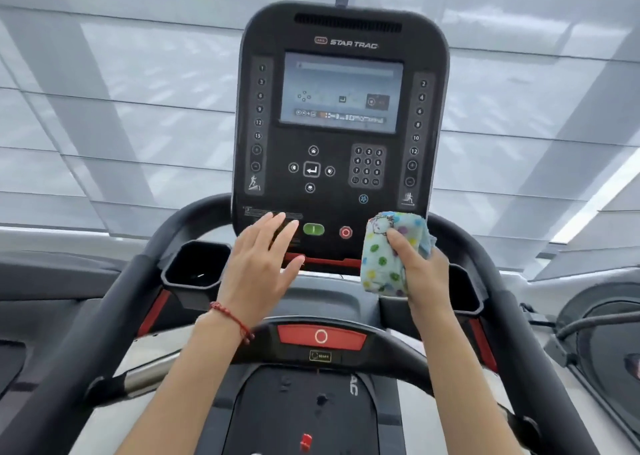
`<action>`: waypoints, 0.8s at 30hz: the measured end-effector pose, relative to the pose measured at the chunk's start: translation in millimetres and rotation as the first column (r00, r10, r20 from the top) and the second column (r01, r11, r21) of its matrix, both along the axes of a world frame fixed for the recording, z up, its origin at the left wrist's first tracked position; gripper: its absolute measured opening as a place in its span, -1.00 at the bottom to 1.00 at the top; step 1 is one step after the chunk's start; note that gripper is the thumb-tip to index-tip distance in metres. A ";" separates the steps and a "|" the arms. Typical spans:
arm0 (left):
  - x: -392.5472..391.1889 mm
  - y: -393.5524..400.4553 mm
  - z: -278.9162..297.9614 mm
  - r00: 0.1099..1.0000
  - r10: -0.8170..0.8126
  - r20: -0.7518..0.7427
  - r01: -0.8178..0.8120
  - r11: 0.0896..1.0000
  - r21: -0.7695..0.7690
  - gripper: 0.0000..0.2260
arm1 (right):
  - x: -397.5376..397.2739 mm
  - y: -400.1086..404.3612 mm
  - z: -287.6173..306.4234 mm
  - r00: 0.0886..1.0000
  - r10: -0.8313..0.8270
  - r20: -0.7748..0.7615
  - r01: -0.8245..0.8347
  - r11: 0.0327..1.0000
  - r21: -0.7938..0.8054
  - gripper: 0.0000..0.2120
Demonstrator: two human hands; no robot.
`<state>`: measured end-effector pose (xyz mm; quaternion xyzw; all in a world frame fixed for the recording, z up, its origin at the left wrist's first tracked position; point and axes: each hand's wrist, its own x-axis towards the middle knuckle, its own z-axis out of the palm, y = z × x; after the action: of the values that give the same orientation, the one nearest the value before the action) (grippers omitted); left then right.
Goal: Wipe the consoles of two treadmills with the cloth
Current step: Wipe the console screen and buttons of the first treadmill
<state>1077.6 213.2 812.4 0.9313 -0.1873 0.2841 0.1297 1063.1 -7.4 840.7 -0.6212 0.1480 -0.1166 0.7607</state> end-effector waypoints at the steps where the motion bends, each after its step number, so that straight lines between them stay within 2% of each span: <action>1: 15.9 4.3 4.1 1.000 -0.009 0.021 0.009 1.000 -0.002 -0.55 | 14.7 4.6 3.4 1.000 -0.017 0.009 0.017 1.000 -0.003 -0.86; 12: 167.2 47.0 26.7 0.990 -0.107 0.091 0.107 0.994 0.013 -0.54 | 141.7 44.3 33.5 0.978 -0.189 0.092 0.185 0.981 0.050 -0.90; 24: 207.4 45.4 -1.6 0.977 -0.080 0.200 0.095 0.993 -0.065 -0.60 | 187.6 38.6 37.1 0.965 -0.207 0.161 0.221 0.973 -0.073 -0.95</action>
<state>1285.0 258.6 810.8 0.8840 -0.2295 0.3757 0.1574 1250.7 31.1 877.8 -0.6244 0.1504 -0.2516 0.7240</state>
